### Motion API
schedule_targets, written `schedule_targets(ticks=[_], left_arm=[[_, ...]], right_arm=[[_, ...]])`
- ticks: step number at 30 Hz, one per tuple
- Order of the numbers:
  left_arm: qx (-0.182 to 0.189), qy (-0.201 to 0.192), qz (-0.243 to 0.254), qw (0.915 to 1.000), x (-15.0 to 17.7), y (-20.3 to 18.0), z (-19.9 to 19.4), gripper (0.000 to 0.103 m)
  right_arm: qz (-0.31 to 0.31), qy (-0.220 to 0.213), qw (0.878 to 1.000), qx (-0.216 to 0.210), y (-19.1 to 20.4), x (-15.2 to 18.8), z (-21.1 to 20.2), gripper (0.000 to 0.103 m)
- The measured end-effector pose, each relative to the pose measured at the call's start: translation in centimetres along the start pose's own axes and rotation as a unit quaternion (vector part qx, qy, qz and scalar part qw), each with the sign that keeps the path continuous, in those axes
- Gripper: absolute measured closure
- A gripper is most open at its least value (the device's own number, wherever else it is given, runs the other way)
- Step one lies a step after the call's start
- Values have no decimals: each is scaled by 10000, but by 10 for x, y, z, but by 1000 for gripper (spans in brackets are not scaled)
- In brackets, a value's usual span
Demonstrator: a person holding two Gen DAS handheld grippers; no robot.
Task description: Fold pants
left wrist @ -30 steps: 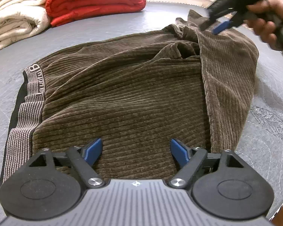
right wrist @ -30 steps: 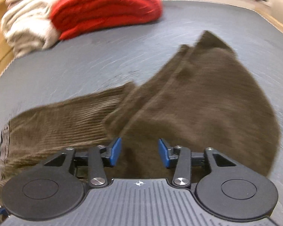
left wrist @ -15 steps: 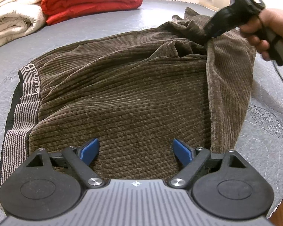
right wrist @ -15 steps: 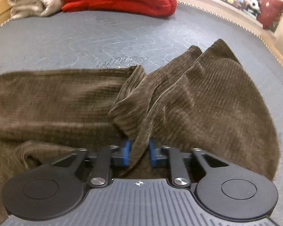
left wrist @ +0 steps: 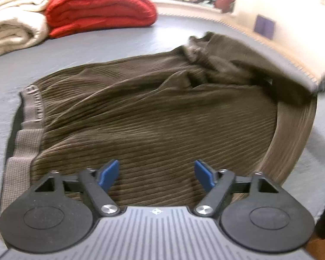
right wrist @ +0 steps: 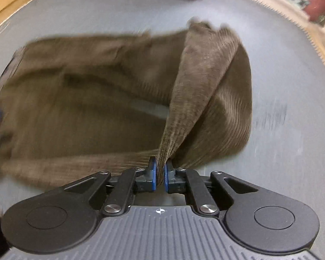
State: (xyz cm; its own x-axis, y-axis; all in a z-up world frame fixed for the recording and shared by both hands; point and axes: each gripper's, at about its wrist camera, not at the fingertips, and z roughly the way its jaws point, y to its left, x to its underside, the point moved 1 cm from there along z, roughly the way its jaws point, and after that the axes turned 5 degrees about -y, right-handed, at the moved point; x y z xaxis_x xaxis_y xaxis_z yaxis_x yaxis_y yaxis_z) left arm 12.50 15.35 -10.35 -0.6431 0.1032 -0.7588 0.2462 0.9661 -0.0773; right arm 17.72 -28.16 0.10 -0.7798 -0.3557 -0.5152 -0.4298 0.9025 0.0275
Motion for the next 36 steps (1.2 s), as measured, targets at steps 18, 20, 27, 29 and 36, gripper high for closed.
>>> schedule_targets(ticks=[18, 20, 27, 29, 36], left_arm=[[309, 457, 750, 9957, 22, -35, 12, 48], [283, 417, 776, 9957, 24, -34, 11, 48], [271, 319, 792, 9960, 29, -35, 6, 43], [299, 329, 800, 9958, 28, -33, 5, 43], [291, 355, 765, 9960, 27, -32, 6, 43]], right_arm=[[659, -972, 9929, -205, -31, 30, -35, 68], [708, -1124, 9911, 12, -33, 14, -27, 61], [56, -1248, 9915, 375, -1, -38, 20, 57], [-278, -1157, 9908, 644, 9, -46, 34, 57], [-1071, -599, 9871, 1031, 17, -42, 65, 97]])
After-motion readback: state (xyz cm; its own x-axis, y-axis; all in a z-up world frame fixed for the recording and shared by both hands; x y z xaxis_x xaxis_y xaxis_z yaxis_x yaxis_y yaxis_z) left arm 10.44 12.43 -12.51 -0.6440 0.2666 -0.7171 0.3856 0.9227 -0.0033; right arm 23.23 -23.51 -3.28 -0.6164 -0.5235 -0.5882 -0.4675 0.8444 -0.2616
